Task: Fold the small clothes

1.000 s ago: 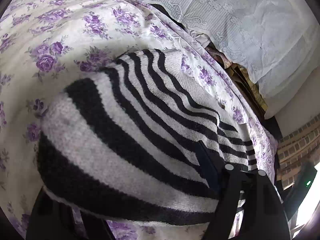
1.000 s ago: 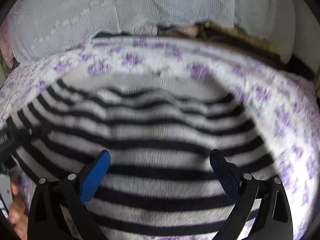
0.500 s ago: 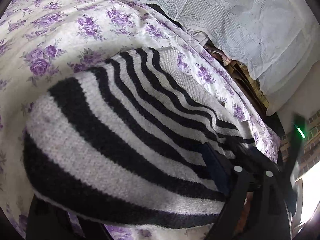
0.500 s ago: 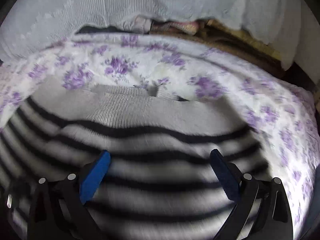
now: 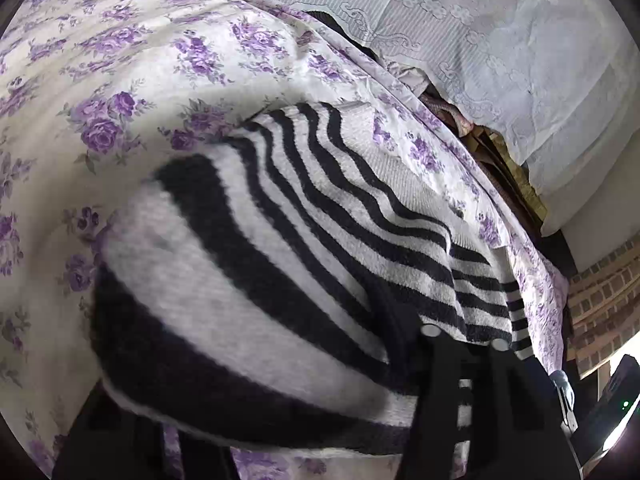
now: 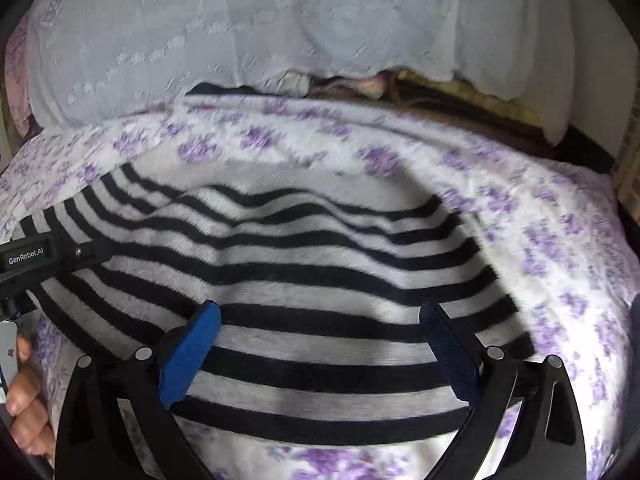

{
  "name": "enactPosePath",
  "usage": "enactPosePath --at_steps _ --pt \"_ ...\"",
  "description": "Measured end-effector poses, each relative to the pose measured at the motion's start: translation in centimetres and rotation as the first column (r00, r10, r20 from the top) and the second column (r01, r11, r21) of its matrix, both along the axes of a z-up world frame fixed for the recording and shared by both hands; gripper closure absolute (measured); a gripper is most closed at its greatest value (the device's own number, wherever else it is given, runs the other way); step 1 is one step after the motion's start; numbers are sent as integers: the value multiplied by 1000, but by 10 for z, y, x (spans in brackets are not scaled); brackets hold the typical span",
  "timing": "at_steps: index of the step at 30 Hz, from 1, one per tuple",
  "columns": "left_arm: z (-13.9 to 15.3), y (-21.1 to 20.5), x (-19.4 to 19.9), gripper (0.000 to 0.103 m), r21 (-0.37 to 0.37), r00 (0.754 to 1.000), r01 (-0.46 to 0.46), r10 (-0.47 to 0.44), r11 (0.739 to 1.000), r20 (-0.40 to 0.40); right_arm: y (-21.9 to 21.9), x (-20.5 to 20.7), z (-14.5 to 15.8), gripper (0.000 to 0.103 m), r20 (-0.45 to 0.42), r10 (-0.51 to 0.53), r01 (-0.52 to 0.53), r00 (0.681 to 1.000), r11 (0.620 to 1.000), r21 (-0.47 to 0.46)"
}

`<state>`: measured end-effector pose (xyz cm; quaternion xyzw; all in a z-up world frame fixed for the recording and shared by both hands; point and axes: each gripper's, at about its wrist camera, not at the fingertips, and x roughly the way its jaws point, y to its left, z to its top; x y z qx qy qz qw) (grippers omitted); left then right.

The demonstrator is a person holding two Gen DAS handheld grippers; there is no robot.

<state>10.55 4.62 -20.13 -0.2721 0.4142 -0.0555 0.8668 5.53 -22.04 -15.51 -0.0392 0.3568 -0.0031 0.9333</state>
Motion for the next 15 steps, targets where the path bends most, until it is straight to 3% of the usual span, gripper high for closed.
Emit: enactPosePath --at_steps 5,7,10,15 --pt "-1 5 0 74 -37 1000 16 -15 999 7 -19 10 -12 3 -54 -13 18 998 996 93" --pt "1 1 -1 80 -19 999 32 -31 999 17 -22 10 -11 3 -51 -15 20 999 994 109" --pt "6 -6 -4 83 33 998 46 -47 998 31 -22 8 -9 3 -42 -19 24 999 993 117" --pt "11 -8 -7 84 56 997 59 -62 997 40 -29 5 1 3 -14 -7 9 1000 985 175"
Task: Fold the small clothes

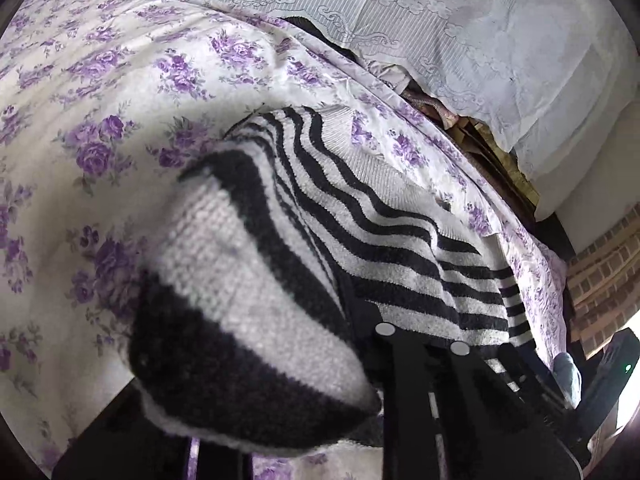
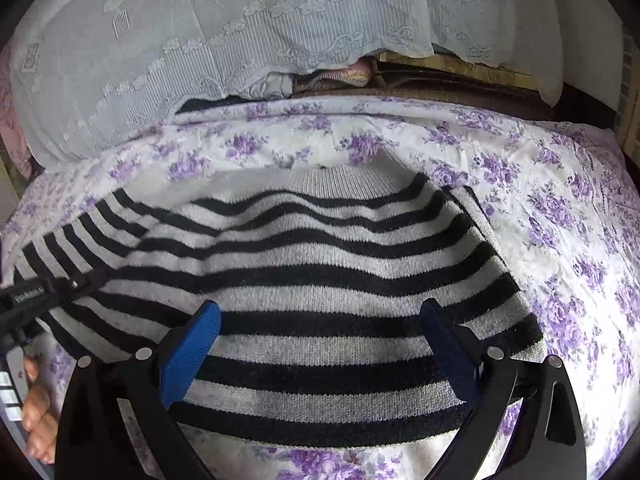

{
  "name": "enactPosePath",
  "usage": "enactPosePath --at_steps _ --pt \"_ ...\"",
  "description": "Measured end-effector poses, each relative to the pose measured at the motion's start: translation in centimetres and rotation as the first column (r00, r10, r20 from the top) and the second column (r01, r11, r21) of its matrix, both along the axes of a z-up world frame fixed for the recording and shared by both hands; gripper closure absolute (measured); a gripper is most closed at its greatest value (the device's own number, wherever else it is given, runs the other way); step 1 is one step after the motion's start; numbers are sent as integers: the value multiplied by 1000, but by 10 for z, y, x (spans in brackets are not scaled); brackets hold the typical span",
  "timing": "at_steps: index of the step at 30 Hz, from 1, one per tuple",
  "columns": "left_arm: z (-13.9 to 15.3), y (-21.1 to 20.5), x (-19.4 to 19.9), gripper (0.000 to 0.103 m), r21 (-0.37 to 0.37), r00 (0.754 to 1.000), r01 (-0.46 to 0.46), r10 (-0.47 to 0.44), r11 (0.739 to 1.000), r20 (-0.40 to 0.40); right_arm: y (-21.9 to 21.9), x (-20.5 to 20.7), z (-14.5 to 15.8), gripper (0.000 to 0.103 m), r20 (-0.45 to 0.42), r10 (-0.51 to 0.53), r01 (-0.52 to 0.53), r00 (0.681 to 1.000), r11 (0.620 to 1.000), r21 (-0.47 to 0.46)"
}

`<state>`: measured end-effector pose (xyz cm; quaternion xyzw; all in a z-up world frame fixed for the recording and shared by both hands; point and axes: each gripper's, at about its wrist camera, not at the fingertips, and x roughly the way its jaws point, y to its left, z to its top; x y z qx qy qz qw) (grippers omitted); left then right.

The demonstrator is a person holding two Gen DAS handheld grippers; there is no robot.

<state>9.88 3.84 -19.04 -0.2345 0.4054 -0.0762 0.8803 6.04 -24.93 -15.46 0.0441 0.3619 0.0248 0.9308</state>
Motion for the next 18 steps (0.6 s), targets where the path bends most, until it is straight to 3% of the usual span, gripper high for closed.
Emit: enactPosePath --at_steps 4,6,8,10,12,15,18 --pt "9 -9 -5 85 77 999 9 -12 997 33 -10 2 6 3 -9 12 -11 1000 996 85" --pt "13 -15 -7 85 117 999 10 -16 993 47 -17 6 8 3 -30 42 -35 999 981 190" --pt "16 -19 -9 86 142 998 10 -19 990 58 -23 14 13 3 -51 79 -59 996 946 320" --pt "19 -23 -11 86 172 997 9 -22 985 73 -24 25 19 3 -67 132 -87 989 883 461" --pt "22 -29 -16 87 209 995 10 -30 978 95 -15 36 26 3 -74 181 -114 981 836 536" --pt "28 -41 -27 87 287 988 11 -54 958 143 7 45 36 3 -41 247 -180 968 798 575" --pt "33 -60 -37 87 402 977 0 -85 916 194 23 50 32 3 -36 325 -236 945 754 613"
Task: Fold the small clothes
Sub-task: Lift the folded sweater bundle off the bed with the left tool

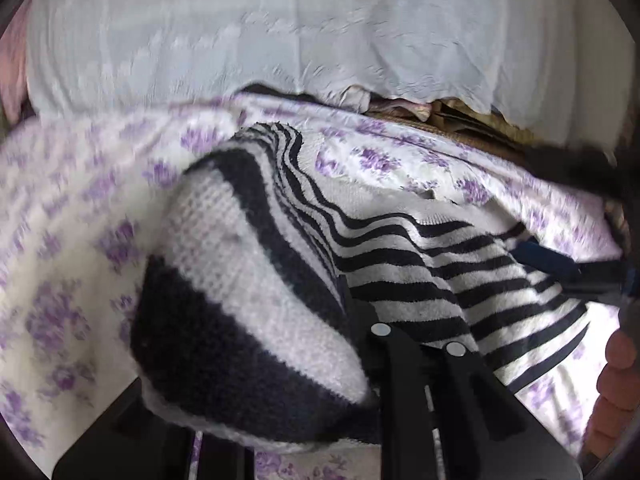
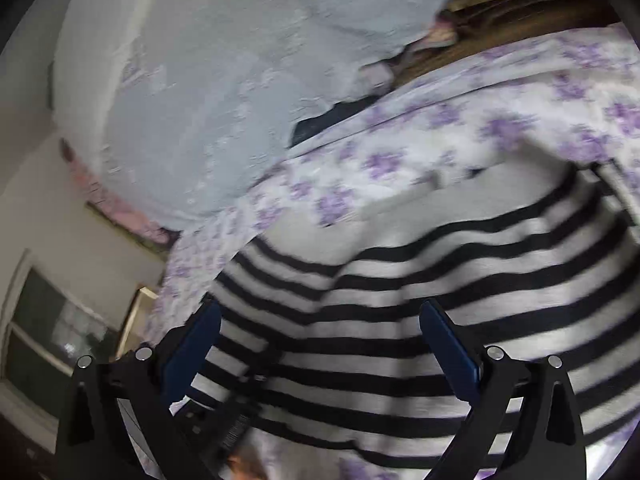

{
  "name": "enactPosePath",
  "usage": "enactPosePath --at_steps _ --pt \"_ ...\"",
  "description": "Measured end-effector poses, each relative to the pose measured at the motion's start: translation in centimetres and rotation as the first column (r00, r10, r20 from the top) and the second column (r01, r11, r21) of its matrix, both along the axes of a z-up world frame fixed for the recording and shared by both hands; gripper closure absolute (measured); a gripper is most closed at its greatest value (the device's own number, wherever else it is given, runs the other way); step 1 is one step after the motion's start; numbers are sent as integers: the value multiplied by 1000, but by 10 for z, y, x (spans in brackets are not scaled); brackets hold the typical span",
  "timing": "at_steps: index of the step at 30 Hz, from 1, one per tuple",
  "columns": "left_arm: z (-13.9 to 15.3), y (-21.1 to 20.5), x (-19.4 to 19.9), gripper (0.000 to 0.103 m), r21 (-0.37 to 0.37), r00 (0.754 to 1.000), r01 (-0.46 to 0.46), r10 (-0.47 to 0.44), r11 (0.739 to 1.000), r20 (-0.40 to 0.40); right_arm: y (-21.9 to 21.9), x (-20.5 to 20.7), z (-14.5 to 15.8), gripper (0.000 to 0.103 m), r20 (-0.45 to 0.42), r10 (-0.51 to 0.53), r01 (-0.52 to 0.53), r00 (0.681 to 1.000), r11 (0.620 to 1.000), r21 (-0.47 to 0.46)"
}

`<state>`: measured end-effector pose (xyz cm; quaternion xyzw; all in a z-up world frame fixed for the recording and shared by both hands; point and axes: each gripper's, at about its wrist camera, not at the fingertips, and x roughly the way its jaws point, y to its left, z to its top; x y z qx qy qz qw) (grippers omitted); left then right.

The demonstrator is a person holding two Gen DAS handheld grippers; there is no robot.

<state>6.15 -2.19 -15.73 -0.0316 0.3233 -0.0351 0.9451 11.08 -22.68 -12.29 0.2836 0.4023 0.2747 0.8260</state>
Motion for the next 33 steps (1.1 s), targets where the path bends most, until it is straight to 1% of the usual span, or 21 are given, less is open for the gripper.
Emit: enactPosePath --at_steps 1,4,6,8,9,10,11,12,14,16,19,23,27,33 --pt "1 -6 -3 87 31 1000 4 -5 1000 16 4 4 -4 3 -20 29 -28 999 999 15" --pt "3 -13 -5 87 76 999 8 -11 997 39 8 20 -7 3 -67 74 -68 995 995 78" --pt "4 -16 -5 87 92 999 9 -14 996 47 14 34 -3 3 -85 130 -118 988 984 134" --pt "5 -21 -6 87 121 998 13 -21 993 60 25 44 4 3 -93 187 -171 978 972 159" --pt "5 -24 -5 87 144 997 17 -27 989 68 35 50 9 3 -93 240 -223 966 961 162" --pt "6 -31 -7 87 189 996 21 -38 982 85 41 52 11 3 -93 277 -260 956 952 162" --pt "6 -38 -9 87 217 994 21 -44 976 99 51 56 14 3 -96 323 -305 942 938 163" --pt "6 -42 -11 87 237 993 25 -52 971 107 62 61 15 3 -107 376 -358 920 920 159" --pt "6 -56 -16 87 305 987 40 -85 951 134 71 67 15 3 -124 403 -386 907 912 138" --pt "6 -66 -21 87 351 982 52 -111 935 151 72 72 15 3 -137 406 -392 904 913 117" --pt "9 -79 -27 87 400 973 74 -154 914 170 58 75 11 3 -161 365 -358 917 931 70" --pt "20 -92 -22 87 394 967 113 -192 912 168 27 72 7 3 -161 301 -300 940 953 36" --pt "35 -110 -17 87 376 955 154 -235 914 179 -6 72 12 3 -147 273 -266 951 962 70" --pt "51 -161 -15 87 402 924 229 -328 886 197 -57 69 31 3 -100 283 -270 954 955 125"
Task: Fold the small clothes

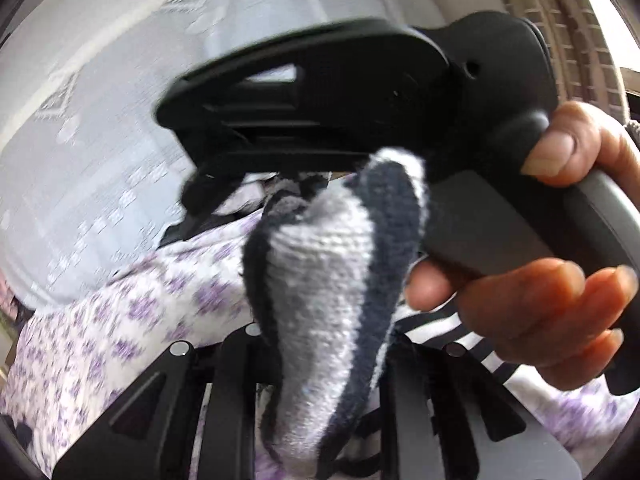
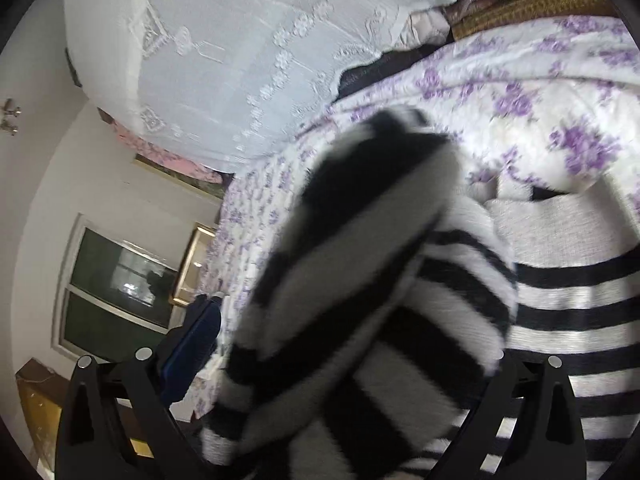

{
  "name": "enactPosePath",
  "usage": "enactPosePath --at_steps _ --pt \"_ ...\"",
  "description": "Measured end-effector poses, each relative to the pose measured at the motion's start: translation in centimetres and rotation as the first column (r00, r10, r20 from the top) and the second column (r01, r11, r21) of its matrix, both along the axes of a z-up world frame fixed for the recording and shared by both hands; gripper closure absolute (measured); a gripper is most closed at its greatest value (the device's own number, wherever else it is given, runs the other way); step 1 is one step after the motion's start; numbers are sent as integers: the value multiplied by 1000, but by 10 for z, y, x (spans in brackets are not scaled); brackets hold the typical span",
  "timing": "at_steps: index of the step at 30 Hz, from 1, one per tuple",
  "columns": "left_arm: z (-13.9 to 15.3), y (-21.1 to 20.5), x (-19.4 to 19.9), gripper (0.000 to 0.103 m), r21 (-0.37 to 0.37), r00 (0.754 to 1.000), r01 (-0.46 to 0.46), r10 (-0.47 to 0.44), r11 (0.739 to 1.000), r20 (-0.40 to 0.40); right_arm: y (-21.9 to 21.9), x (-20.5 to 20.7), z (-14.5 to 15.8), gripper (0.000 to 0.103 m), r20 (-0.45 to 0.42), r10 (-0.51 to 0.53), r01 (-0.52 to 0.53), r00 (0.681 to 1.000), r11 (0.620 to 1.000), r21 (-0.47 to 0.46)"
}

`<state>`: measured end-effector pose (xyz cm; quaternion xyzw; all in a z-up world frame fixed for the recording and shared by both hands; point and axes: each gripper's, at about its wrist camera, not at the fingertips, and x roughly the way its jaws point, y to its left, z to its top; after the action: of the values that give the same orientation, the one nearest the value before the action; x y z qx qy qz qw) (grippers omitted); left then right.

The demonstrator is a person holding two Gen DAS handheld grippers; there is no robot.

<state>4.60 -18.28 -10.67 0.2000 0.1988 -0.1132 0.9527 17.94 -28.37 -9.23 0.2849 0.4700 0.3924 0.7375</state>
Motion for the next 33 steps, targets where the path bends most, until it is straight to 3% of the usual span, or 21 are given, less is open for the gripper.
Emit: enactPosePath --at_steps 5,8,11,16,18,21,24,27,30,33 --pt "-8 -58 8 87 25 994 103 -102 994 -33 -69 -5 1 3 18 -77 76 997 997 16" --pt "-29 -89 16 85 76 988 135 -128 988 -84 -121 -6 -26 3 -32 -176 176 984 984 7" --pt "-53 -111 18 81 133 984 148 -133 980 -119 -167 -7 -70 3 -138 -279 284 950 959 20" --pt "-56 -110 8 43 108 971 199 -182 974 -152 -190 -11 -98 4 -185 -331 344 925 938 43" --pt "-50 -105 2 34 87 963 227 -211 970 -166 -192 -13 -96 4 -182 -343 355 921 934 36" --pt "-36 -95 -14 26 36 955 249 -239 968 -175 -192 -17 -91 4 -155 -379 375 912 925 -52" --pt "-17 -65 -29 16 -47 962 217 -222 975 -159 -184 -24 -83 4 -120 -420 404 899 904 -140" --pt "6 -15 -45 8 -144 982 124 -142 982 -121 -179 -36 -64 3 -46 -466 446 884 868 -216" --pt "19 24 -24 6 -199 994 7 -29 980 -109 -163 -47 -34 3 62 -467 467 882 848 -250" --pt "20 50 6 6 -251 982 -98 52 963 -183 -136 -64 -6 3 169 -408 442 897 845 -300"
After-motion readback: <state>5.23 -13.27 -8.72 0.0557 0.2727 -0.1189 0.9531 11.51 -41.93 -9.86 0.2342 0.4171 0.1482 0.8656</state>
